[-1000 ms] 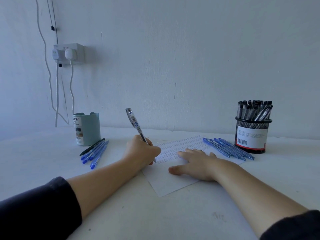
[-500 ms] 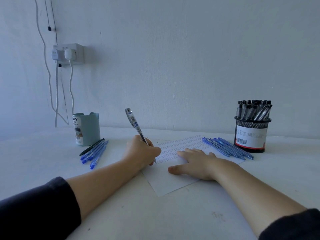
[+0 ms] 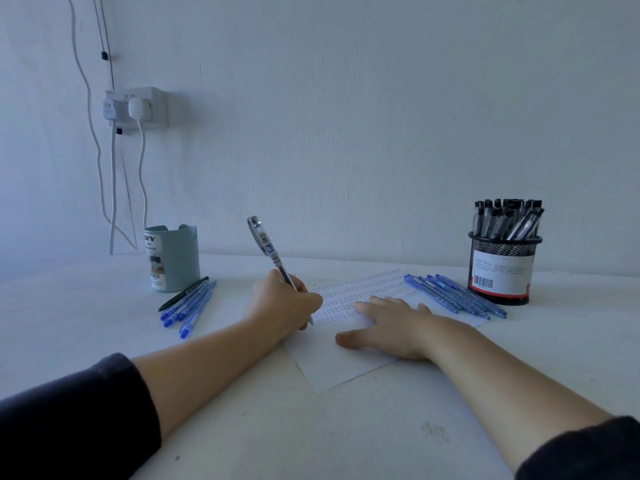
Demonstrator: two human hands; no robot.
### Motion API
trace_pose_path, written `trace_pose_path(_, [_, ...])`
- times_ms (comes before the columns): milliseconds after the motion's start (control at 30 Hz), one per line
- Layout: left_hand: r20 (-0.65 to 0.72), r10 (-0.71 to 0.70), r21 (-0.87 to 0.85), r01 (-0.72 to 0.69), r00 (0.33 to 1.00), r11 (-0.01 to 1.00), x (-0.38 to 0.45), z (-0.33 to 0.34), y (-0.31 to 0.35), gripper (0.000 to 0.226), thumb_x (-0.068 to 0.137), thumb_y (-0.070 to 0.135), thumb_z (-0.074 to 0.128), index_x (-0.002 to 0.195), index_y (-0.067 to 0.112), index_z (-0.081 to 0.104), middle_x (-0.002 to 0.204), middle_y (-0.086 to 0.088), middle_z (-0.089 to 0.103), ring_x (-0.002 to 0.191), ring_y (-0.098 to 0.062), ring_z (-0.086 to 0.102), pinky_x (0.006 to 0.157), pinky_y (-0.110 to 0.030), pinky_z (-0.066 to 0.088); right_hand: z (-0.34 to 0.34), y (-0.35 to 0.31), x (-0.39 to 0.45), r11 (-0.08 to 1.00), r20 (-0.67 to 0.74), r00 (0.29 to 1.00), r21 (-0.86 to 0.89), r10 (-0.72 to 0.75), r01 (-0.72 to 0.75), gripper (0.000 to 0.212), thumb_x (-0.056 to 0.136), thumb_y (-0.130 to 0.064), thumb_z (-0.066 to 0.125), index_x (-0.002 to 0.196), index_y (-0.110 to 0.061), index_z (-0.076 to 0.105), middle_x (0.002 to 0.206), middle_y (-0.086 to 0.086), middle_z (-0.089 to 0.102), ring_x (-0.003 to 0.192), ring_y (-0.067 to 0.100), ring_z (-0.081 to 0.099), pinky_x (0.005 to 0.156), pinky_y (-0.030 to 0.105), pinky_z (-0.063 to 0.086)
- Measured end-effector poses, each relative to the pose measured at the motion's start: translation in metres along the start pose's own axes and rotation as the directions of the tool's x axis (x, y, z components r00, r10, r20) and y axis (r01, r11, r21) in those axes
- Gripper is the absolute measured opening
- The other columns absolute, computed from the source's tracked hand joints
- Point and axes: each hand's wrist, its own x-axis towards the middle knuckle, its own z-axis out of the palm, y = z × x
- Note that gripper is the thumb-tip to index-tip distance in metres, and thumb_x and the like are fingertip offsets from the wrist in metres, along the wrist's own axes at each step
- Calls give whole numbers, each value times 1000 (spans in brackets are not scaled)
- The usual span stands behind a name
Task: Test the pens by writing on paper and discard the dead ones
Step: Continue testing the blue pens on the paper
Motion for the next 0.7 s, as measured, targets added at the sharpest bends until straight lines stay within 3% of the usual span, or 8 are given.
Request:
trace_pose_path(267, [5,7,-4,-7,1000,1000,-1,-1,1,19,69,2,55,51,7,52,40,-3,49,30,-9,42,38,-11,30,-2,-1,-1,1000,6,1000,4,0,0,85,83,-72,42,152,-32,14,161,-6,6,147,16,1,116,53,-1])
trace_pose_path(400, [-5,16,-12,-16,1000,1000,-1,0,1,17,68,3,56,52,7,53,40,-4,51,32,-9,44,45,-15,34,-1,-1,-2,1000,6,1000,6,-1,1,85,82,-73,42,152,-32,14,160,-7,7,147,16,1,116,54,-1])
trace_pose_path(700, [4,-10,-21,10,1000,1000,-1,-1,1,18,69,3,56,52,7,54,39,-3,52,33,-10,45,45,-15,35,-2,-3,-4,1000,11,1000,-3,3,-3,85,82,-73,41,152,-32,15,160,-6,10,147,17,4,116,54,1])
